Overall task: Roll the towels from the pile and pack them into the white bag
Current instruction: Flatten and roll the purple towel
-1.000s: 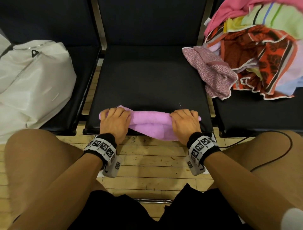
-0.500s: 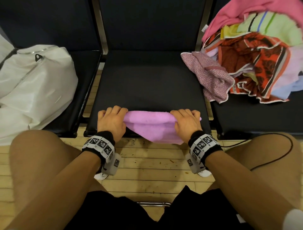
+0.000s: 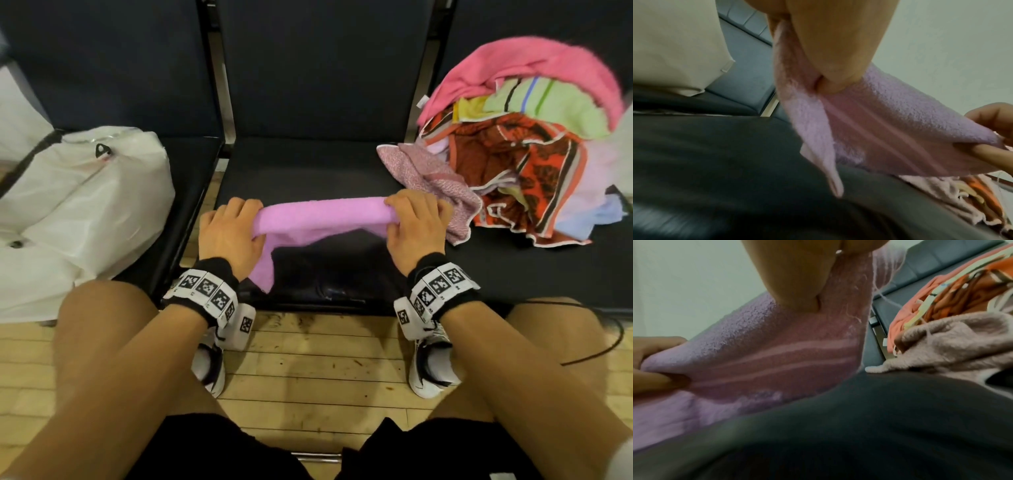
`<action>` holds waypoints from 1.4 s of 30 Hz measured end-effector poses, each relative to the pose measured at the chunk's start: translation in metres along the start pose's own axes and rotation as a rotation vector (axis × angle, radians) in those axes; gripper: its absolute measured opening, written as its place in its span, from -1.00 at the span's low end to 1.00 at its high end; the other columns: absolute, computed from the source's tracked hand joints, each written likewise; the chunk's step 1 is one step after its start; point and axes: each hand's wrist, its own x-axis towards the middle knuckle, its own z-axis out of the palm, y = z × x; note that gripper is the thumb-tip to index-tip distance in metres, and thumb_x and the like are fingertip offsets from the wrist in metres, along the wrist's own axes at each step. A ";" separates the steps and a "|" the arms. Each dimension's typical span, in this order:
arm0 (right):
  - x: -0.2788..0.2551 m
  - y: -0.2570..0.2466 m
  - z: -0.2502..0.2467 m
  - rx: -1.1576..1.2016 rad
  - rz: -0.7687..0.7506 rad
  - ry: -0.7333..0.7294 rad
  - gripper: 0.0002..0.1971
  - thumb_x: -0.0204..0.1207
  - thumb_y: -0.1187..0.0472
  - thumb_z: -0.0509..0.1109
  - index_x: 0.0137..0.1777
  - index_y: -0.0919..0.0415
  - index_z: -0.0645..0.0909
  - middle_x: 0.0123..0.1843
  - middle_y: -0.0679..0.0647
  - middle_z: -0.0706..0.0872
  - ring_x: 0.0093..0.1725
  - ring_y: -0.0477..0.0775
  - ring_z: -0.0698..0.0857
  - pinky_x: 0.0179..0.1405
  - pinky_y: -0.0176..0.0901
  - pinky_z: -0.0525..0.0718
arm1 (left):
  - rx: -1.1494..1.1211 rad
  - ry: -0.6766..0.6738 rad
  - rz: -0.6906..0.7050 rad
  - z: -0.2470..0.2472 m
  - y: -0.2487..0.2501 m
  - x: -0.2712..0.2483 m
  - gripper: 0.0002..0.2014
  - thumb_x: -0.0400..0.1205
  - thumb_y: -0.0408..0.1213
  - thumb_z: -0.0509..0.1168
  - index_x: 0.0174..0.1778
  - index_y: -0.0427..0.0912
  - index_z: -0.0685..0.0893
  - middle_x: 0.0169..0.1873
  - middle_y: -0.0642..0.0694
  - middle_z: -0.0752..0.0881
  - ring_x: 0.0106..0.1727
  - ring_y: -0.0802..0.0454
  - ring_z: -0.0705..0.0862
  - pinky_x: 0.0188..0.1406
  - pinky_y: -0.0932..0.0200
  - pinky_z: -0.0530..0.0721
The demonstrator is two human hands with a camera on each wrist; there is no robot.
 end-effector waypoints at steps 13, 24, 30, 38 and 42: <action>-0.084 -0.002 0.024 -0.007 0.042 -0.694 -0.56 0.22 0.38 0.48 0.13 0.12 0.70 -0.02 0.06 0.74 -0.01 0.24 0.68 0.14 0.12 0.55 | 0.274 -0.431 -0.017 0.050 -0.025 -0.044 -0.47 0.49 -0.40 0.31 0.40 -0.02 0.47 0.24 -0.05 0.63 0.24 -0.13 0.58 0.21 -0.09 0.54; -0.089 -0.001 0.026 0.030 -0.035 -0.629 -0.63 0.39 0.13 0.26 0.14 0.08 0.76 0.14 -0.01 0.75 0.16 0.10 0.64 0.33 0.01 0.24 | 0.181 -0.381 0.020 0.050 -0.017 -0.065 -0.29 0.47 -0.01 0.37 0.58 0.09 0.34 0.53 -0.07 0.40 0.58 -0.14 0.31 0.67 -0.30 0.04; -0.077 -0.010 0.022 -0.012 -0.022 -0.788 -0.54 0.57 0.04 0.08 0.40 0.05 0.60 0.23 0.05 0.73 0.17 0.14 0.63 0.32 0.07 0.38 | 0.152 -0.460 0.007 0.057 -0.017 -0.070 -0.44 0.69 -0.02 0.18 0.65 0.12 0.28 0.45 -0.04 0.50 0.54 -0.15 0.40 0.67 -0.35 0.07; -0.068 0.001 0.017 0.158 0.194 -0.861 -0.69 0.60 -0.17 0.27 0.10 0.05 0.48 -0.18 0.01 0.67 -0.19 0.19 0.66 -0.19 0.01 0.66 | 0.146 -0.466 -0.057 0.052 -0.021 -0.064 -0.50 0.61 -0.29 0.16 0.51 0.02 0.42 0.46 -0.03 0.55 0.62 -0.10 0.32 0.65 -0.45 -0.16; -0.072 0.001 0.015 0.157 0.097 -0.894 -0.64 0.39 -0.14 0.20 -0.03 0.10 0.62 -0.07 0.02 0.71 -0.07 0.16 0.65 -0.14 -0.04 0.64 | 0.228 -0.408 -0.050 0.057 -0.028 -0.059 -0.38 0.53 -0.39 0.30 0.52 0.11 0.41 0.57 -0.06 0.38 0.69 -0.16 0.07 0.62 -0.45 -0.19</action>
